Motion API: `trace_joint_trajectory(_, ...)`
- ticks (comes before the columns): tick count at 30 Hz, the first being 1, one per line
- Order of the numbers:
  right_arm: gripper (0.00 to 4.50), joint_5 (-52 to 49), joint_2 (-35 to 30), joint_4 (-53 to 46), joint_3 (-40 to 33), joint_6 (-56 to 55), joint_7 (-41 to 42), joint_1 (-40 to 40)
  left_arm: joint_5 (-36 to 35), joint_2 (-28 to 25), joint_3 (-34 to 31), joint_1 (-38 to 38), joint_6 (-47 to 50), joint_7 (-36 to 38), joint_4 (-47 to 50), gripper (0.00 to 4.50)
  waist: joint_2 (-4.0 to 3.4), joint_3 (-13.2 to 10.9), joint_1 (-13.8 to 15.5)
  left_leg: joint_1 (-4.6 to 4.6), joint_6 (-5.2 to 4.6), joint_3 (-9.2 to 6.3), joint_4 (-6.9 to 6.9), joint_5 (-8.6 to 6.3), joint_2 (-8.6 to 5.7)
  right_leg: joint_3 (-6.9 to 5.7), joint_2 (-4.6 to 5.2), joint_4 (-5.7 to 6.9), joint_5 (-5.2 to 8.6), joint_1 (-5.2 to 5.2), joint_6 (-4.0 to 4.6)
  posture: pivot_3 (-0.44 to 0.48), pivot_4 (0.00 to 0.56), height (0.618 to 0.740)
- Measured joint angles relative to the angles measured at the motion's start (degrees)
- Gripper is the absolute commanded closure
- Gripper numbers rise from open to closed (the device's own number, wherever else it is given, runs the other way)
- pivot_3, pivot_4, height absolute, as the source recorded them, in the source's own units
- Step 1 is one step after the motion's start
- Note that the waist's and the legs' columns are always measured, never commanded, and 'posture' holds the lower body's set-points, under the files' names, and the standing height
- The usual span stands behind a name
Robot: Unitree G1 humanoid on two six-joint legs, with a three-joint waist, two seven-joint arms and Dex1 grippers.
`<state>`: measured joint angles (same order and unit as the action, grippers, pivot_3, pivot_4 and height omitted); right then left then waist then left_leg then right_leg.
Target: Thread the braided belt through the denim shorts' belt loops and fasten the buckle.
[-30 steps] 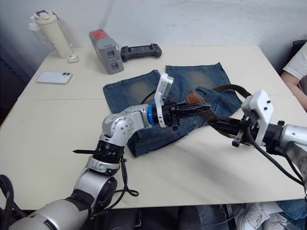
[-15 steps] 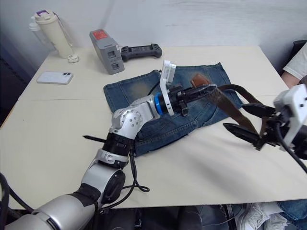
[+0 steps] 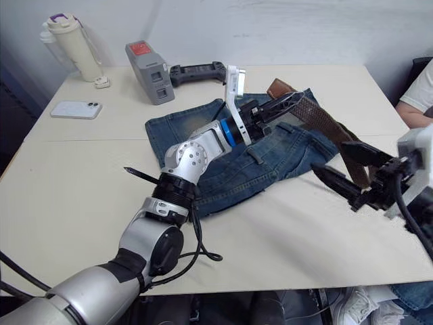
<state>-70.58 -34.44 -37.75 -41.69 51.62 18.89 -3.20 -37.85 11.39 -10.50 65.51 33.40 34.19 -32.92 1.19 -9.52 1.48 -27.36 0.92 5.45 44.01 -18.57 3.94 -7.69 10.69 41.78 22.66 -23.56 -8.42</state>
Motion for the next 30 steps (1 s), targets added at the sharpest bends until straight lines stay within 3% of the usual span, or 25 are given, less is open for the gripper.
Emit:
trace_joint_trajectory(3,0.04,-6.77,17.69,0.49,7.42,-5.86,-13.90,0.25,-4.78,0.34,-3.66,0.67,4.27,-4.73,1.07,4.50,-0.53,-0.02,-0.20,-0.08,-0.02,0.11,0.06,0.01,-0.07,0.17,0.07,0.16,0.00,-0.18,-0.01,0.000,0.150,0.650)
trace_joint_trajectory(10,0.04,-9.05,33.61,3.78,14.28,-20.00,-26.21,-4.59,-19.11,0.92,-11.59,1.47,16.29,-17.17,3.40,4.50,-0.66,-0.01,-0.20,-0.12,-0.04,0.07,0.06,0.00,-0.08,0.17,0.05,0.43,0.00,-0.21,-0.01,0.000,0.150,0.650)
trace_joint_trajectory(17,0.04,-9.74,35.57,7.95,17.28,-26.84,-27.23,-9.25,-22.23,0.55,-8.51,-1.05,22.78,-22.97,8.16,4.50,-0.68,0.00,-0.34,-0.17,-0.05,0.09,0.08,0.00,-0.10,0.22,0.04,0.51,0.00,-0.30,-0.01,0.000,0.150,0.650)
trace_joint_trajectory(30,0.04,-12.82,35.64,8.80,21.35,-31.70,-25.41,-10.41,-22.80,-0.31,-4.15,-5.70,20.84,-25.90,9.85,4.50,-0.71,0.04,-0.32,-0.77,-0.06,0.21,0.26,0.03,-0.10,0.41,0.04,0.85,0.00,-1.01,-0.01,0.000,0.150,0.650)
